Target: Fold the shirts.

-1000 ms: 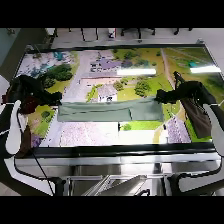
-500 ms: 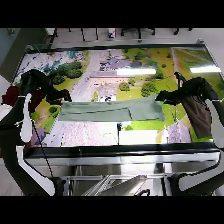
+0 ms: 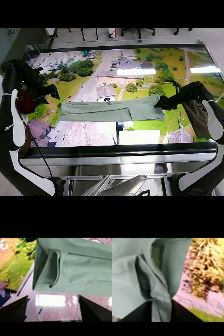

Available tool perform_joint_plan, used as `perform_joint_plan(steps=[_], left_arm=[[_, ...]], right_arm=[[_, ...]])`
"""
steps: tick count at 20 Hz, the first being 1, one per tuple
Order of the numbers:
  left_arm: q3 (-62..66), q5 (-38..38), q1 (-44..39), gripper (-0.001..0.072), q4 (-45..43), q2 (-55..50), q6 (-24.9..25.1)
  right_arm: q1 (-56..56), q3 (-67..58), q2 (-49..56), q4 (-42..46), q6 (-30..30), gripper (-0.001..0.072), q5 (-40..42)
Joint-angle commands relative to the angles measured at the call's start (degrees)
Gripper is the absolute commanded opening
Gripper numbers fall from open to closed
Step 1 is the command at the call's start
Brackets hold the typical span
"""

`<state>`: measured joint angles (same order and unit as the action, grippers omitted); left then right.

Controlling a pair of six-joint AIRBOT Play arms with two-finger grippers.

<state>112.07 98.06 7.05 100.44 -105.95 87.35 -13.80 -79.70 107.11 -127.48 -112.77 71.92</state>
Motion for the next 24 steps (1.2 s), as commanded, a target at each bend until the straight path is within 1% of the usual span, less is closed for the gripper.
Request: perform_joint_plan(steps=[1,2,3,4,6,8,10,12,14,16,19,22,24], left_arm=[[-6.12,-5.99,-0.57,0.0684,2.71,7.67,-0.13],[-8.28,-8.63,-1.60,0.0488,4.50,9.75,0.92],[-10.73,-12.00,-2.91,0.0123,6.73,11.85,2.62],[-13.00,-15.17,-4.50,0.0018,9.11,13.49,3.63],[-17.16,-21.53,-9.29,0.0017,12.96,15.41,3.65],[-20.22,-28.17,-16.02,0.0017,13.62,14.73,3.67],[-21.84,-35.87,-22.77,0.0017,13.62,11.43,3.65],[-22.38,-44.96,-29.86,0.0018,13.70,5.99,3.10],[-21.66,-50.99,-35.78,0.0017,13.73,0.17,0.61],[-17.44,-51.52,-40.11,0.0017,13.81,-5.90,-0.98],[-8.37,-48.22,-44.22,0.0017,14.93,-13.29,-1.57],[-0.31,-44.78,-45.42,0.0017,18.32,-18.03,-1.70],[4.24,-42.99,-45.40,0.0017,18.32,-19.69,-2.82]], right_arm=[[0.02,0.00,3.26,-4.39,-3.06,0.0092,0.13],[0.09,0.00,3.65,-4.37,-3.50,0.0019,-0.02],[0.11,0.00,3.72,-4.33,-3.67,0.0019,-0.42],[0.11,-0.26,3.65,-4.35,-3.67,0.0018,-0.55],[-0.15,-1.33,2.93,-4.35,-3.65,0.0018,-0.04],[-0.15,-2.86,0.92,-4.37,-3.58,0.0018,1.44],[-0.13,-5.25,-1.92,-4.68,-2.97,0.0017,5.03],[-0.13,-8.04,-5.31,-6.54,-2.54,0.0018,9.70],[-0.13,-11.67,-9.29,-8.87,-1.64,0.0018,13.70],[0.42,-16.35,-12.85,-10.38,0.22,0.0018,17.40],[3.04,-21.97,-16.76,-10.80,2.69,0.0018,21.86],[7.21,-23.74,-20.74,-10.80,2.67,0.0018,22.14],[9.40,-23.74,-21.90,-10.73,2.64,0.0018,22.12]])
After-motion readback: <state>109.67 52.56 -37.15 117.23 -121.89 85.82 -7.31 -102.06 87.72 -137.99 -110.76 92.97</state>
